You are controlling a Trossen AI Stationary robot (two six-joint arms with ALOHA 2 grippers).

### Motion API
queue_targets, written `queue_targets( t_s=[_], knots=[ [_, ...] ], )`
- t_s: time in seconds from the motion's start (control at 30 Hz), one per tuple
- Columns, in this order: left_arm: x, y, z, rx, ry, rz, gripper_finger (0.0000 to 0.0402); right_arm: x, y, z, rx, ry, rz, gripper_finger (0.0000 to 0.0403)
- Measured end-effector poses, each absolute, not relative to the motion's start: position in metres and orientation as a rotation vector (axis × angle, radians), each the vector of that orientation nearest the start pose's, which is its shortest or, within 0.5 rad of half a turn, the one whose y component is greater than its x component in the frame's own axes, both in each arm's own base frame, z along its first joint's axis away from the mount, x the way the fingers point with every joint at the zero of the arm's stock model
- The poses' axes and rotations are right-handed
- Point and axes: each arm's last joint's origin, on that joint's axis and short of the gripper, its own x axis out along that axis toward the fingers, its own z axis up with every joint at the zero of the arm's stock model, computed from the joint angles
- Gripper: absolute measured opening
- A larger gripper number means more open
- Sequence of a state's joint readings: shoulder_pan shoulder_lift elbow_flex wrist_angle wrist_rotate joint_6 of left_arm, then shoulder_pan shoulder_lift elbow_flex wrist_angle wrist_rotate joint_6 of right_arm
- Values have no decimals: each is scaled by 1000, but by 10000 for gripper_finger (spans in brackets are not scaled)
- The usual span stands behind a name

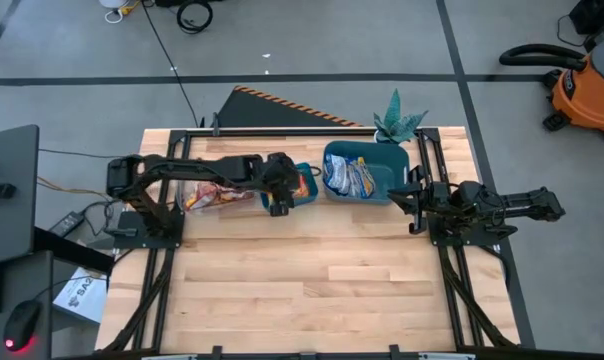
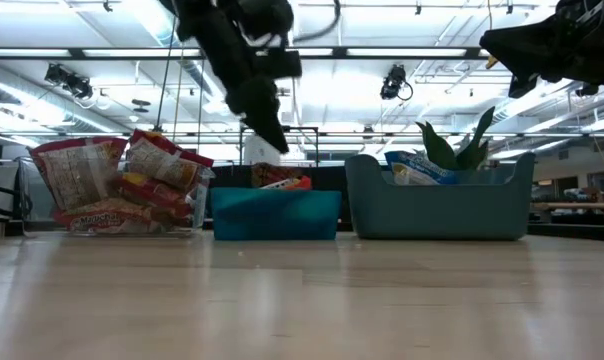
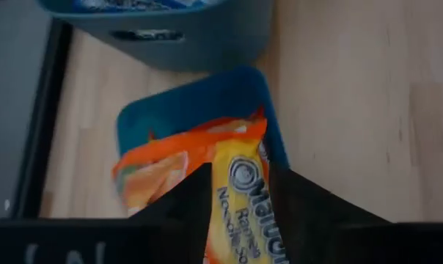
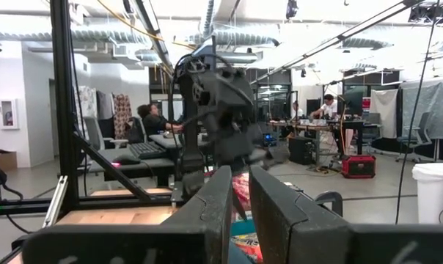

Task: Sort Maruchan noodles
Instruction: Return to Home Position

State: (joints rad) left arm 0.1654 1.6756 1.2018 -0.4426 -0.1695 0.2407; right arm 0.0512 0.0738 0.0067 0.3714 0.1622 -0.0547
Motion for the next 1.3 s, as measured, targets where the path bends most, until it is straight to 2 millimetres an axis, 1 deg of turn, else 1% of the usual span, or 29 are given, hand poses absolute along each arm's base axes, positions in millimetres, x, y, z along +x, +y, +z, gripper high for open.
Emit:
queue_targets(
  t_s=[0.13,0.2,0.3,0.47,0.6,0.67,0.93,1.03,1.13,1.23,1.3],
  knots=[
    [327,56,252,213,887,217,144,97,0,195,-22,-301,-118,55],
    [312,51,254,217,818,224,141,97,0,195,-22,-298,-118,55],
    [289,43,248,207,680,237,136,97,0,195,-22,-298,-118,55],
    [255,33,242,175,382,259,133,97,0,195,-22,-299,-119,55],
    [230,24,231,174,221,246,133,97,0,195,-22,-297,-118,55],
    [221,21,229,172,122,243,133,97,0,195,-22,-300,-119,55],
    [185,16,213,216,-146,257,133,97,0,195,-22,-300,-119,55],
    [172,16,206,204,-210,268,133,97,0,196,-22,-303,-119,55],
    [163,16,201,180,-208,274,132,96,0,198,0,-331,-116,55],
    [157,15,199,165,-167,271,125,96,0,200,125,-355,-92,55],
    [152,15,201,154,-153,269,117,94,1,206,202,-391,-62,55]
  ],
)
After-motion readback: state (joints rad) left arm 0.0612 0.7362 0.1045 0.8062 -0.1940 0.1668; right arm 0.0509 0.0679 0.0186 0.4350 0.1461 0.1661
